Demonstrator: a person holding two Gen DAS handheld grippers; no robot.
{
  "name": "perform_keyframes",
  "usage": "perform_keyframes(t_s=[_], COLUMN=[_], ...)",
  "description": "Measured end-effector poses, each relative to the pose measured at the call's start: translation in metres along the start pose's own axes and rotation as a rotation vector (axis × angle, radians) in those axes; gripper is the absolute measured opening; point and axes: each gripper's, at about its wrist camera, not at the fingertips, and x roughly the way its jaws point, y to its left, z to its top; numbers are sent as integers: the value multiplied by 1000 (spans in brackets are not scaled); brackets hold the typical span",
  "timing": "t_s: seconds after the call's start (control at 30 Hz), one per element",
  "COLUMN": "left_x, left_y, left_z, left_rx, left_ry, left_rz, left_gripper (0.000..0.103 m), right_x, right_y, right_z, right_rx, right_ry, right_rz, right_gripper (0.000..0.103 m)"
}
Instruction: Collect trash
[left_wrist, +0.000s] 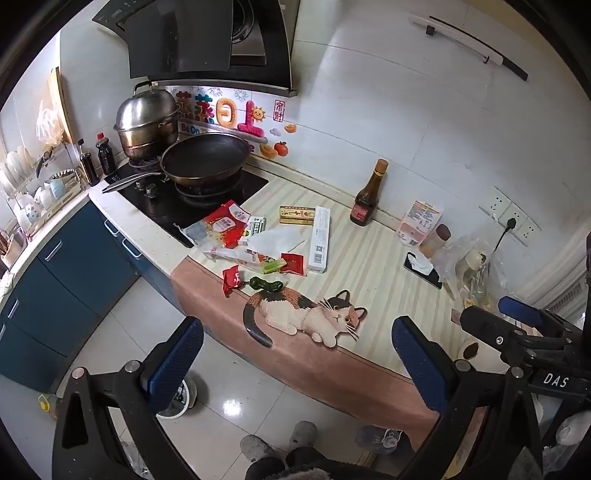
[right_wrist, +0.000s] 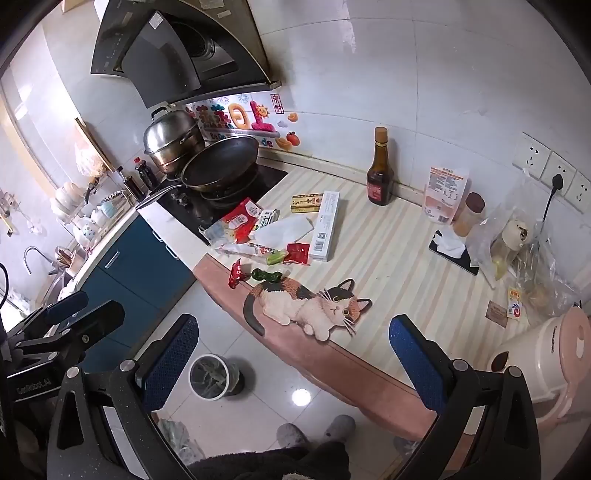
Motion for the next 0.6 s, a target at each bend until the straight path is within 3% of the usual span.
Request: perform_keyframes(t_s=[0.6], left_x=[-6], left_y=[-1], left_z=[2], left_rx=[-15], left_ry=[3], left_rz=[-14], left_gripper=[103], right_x=[-8], right_y=[5], right_z=[4], right_rx=[-8], right_ry=[1], right_rz=[10], right_gripper=[103])
